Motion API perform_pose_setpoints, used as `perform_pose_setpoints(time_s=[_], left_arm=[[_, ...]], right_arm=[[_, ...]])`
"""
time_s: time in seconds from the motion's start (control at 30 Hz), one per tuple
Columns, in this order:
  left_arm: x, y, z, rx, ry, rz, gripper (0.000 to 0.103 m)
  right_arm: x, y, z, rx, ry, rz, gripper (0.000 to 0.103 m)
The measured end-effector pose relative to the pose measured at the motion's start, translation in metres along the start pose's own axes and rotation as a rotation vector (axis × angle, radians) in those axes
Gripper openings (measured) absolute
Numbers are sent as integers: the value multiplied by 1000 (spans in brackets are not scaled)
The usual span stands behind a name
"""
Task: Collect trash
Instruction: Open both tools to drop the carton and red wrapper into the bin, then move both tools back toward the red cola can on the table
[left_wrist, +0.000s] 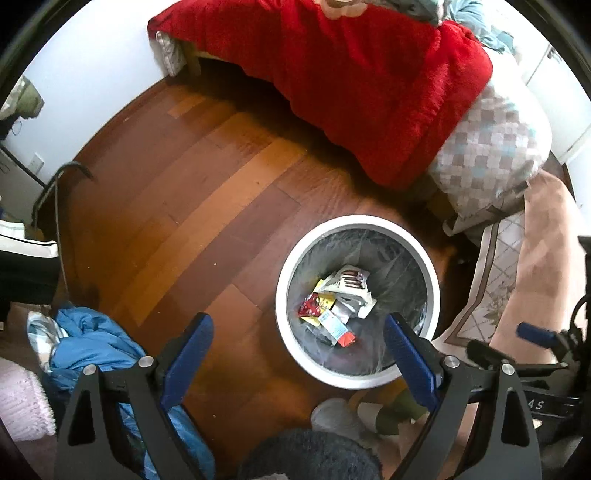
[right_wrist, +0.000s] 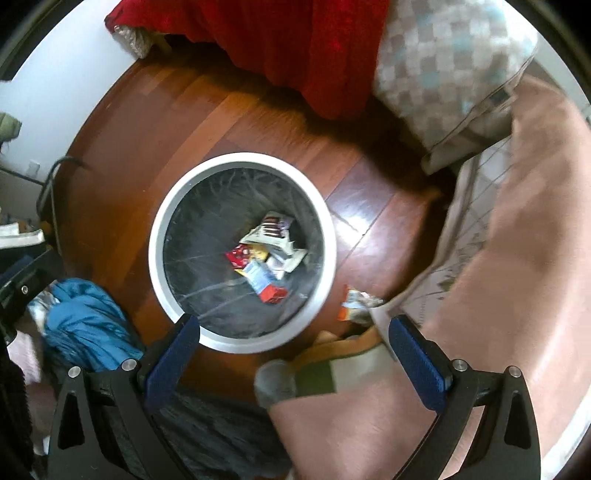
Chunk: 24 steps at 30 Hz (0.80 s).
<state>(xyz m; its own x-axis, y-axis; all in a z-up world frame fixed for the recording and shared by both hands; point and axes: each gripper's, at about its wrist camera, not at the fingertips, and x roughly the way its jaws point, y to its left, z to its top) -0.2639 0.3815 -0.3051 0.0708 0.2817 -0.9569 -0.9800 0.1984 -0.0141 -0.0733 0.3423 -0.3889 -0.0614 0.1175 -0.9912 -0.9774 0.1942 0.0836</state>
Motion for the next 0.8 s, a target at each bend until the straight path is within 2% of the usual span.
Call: perform_pose_setpoints(time_s=[0.1, 0.33, 0.5, 0.8], left_arm=[[-6, -6, -6, 13, -7, 4, 94], [-23, -15, -17, 34, -32, 14, 94], [-46, -22, -22, 45, -67, 7, 94], [-110, -52, -34, 91, -175, -26, 94]], right_arm=[[-13, -1, -9, -14, -26, -30, 103], [-37, -6, -25, 10, -80, -16, 103], [-63, -10, -35, 32, -125, 17, 103], [-141, -30, -64, 85, -266, 105, 103]])
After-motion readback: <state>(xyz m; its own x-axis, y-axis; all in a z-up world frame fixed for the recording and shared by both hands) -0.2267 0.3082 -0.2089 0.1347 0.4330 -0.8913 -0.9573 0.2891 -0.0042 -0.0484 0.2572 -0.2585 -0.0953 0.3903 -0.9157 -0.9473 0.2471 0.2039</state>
